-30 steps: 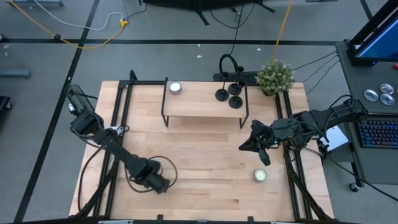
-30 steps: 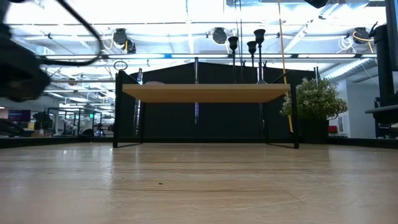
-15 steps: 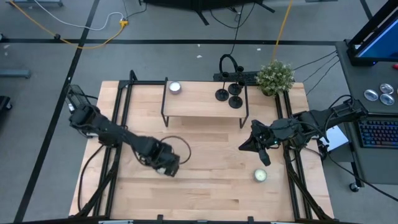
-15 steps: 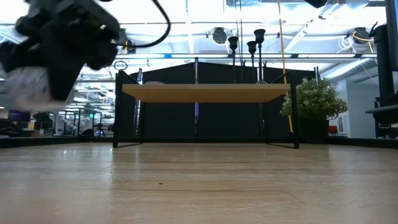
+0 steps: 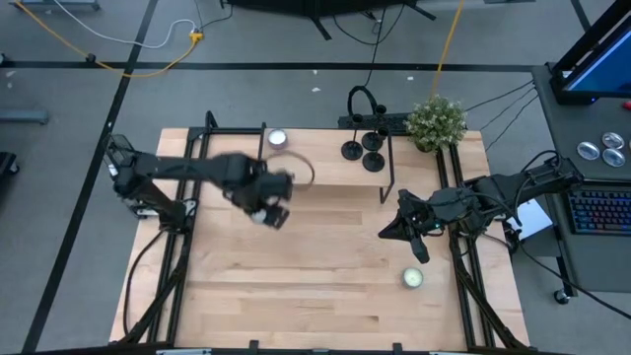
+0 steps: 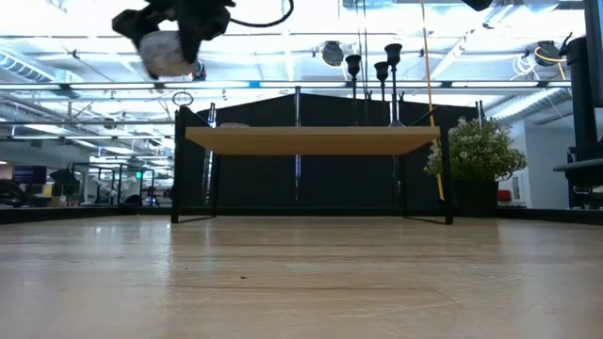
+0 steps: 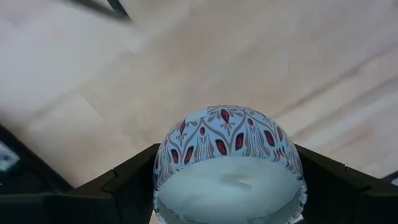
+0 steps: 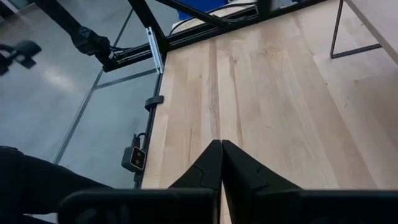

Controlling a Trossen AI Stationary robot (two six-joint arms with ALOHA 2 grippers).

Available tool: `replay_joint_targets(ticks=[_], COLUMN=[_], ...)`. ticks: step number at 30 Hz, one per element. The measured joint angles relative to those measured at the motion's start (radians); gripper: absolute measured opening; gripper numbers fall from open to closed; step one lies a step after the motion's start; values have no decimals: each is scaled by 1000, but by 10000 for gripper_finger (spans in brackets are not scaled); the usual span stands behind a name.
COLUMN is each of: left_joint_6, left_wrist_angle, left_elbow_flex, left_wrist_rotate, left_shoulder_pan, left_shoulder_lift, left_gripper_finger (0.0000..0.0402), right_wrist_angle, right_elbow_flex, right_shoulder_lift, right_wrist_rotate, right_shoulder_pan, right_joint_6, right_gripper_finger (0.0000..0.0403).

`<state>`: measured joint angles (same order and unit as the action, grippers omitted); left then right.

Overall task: Pick & Place candle stick holders
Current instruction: Put the violet and gray patterned scented candle on the shelf

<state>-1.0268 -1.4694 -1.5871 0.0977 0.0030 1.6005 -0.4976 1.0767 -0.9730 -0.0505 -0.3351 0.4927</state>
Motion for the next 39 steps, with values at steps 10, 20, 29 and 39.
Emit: replay_joint_targets(ticks=[10, 20, 29, 39], left_joint_6=[238, 465, 546, 544], left_wrist_angle=[-8, -100, -102, -101], left_elbow_flex=[-204, -394, -412, -392], left_wrist_rotate=[-99, -104, -109, -182], left_shoulder_pan=[249, 391, 416, 416], left_shoulder_lift=[68, 307, 362, 365], left_gripper_finger=[304, 304, 298, 304], right_wrist_angle=[0, 0, 1, 1], right_elbow_flex=[0, 0, 0, 0], right_shoulder_lift=[0, 0, 0, 0], right_wrist_rotate=[-4, -8, -8, -8], right_shoulder_pan=[0, 1, 1, 1], right_joint_6=[-11, 18, 38, 45], right_gripper_finger=[0, 0, 0, 0])
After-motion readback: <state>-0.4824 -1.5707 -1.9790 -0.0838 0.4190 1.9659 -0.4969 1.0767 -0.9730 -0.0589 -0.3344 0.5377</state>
